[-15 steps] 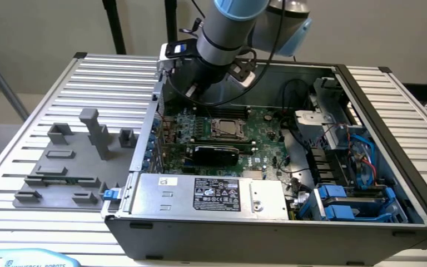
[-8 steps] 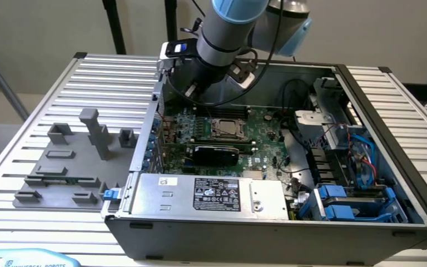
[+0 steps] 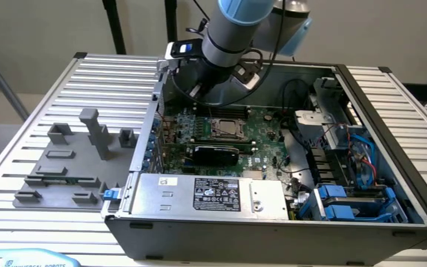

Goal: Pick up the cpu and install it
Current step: 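Install the first cpu locking lever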

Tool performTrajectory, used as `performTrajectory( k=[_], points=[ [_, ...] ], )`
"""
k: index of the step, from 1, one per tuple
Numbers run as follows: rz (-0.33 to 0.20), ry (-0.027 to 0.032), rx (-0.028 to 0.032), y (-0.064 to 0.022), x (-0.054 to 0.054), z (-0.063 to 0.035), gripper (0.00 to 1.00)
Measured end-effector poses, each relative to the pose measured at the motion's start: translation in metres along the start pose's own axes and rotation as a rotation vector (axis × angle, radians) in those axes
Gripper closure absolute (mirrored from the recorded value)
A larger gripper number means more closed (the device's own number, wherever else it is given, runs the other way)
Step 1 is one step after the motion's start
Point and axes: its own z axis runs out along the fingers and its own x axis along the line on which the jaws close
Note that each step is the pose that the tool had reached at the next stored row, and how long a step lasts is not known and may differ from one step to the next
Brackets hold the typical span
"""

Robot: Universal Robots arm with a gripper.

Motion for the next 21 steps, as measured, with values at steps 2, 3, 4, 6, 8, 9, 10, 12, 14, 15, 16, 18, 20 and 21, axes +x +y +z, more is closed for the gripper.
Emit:
performTrajectory(
  k=[2, 3, 4, 6, 8, 9, 10, 12, 14, 15, 16, 18, 20, 21],
  points=[
    [0.0, 0.0018, 0.0012, 0.0047, 0.003, -0.0014, 0.89],
    [0.0, 0.0027, 0.0019, 0.0075, 0.005, -0.0021, 0.89],
    [-0.001, 0.0035, 0.0026, 0.011, 0.008, -0.0031, 0.89],
    [-0.001, 0.0053, 0.0039, 0.018, 0.012, -0.005, 0.89],
    [-0.002, 0.0074, 0.0054, 0.0253, 0.018, -0.0069, 0.89],
    [-0.002, 0.0085, 0.0062, 0.0289, 0.02, -0.0079, 0.89],
    [-0.002, 0.0094, 0.007, 0.0325, 0.023, -0.0089, 0.89],
    [-0.003, 0.0112, 0.0083, 0.0374, 0.025, -0.01, 0.89],
    [-0.003, 0.0118, 0.0083, 0.0378, 0.024, -0.0098, 0.89],
    [-0.003, 0.0119, 0.008, 0.0381, 0.024, -0.0096, 0.89],
    [-0.003, 0.0122, 0.0076, 0.0382, 0.024, -0.009, 0.89],
    [-0.003, 0.0126, 0.0066, 0.0387, 0.023, -0.0061, 0.89],
    [-0.004, 0.0133, 0.0053, 0.0393, 0.022, -0.0026, 0.89],
    [-0.004, 0.0139, 0.0044, 0.0397, 0.021, -0.0009, 0.89]
  ],
)
